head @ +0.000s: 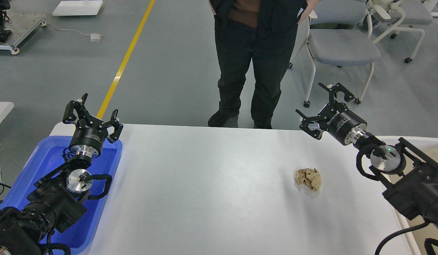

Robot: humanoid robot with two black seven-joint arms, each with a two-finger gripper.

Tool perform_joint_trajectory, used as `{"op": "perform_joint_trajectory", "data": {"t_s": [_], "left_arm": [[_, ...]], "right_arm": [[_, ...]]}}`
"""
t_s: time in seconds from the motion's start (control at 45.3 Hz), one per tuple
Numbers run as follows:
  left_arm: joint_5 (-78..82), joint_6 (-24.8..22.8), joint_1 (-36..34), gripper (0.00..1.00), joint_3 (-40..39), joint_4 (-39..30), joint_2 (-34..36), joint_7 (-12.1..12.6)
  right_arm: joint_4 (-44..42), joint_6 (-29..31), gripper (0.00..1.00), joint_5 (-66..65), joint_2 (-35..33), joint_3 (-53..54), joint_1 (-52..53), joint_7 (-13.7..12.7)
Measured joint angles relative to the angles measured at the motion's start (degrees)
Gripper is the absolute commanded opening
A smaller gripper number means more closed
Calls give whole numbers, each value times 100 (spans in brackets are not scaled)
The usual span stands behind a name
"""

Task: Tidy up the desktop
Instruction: 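Move the right gripper toward the crumpled tan paper ball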

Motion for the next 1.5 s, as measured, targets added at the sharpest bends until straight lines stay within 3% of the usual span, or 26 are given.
{"op": "perform_joint_trajectory", "data": {"t_s": [0.441, 0.86, 1.103, 1.5], "left_arm": [[0, 0, 0, 100, 0, -1, 1, 0], [0, 0, 0, 100, 0, -2, 0, -1], [0, 0, 0, 100, 0, -2, 0, -1], [0, 0, 0, 100, 0, -3, 0, -2]], "right_arm": [[580, 18, 100, -1201, -844, -1130, 174, 67], [1012, -162, 100, -2923, -1460, -3579, 1091, 775], [1070, -860, 100, -3725, -1488, -4679, 1360, 1257], [1060, -1875, 100, -4417, -1260, -5321, 1354, 1540]]}}
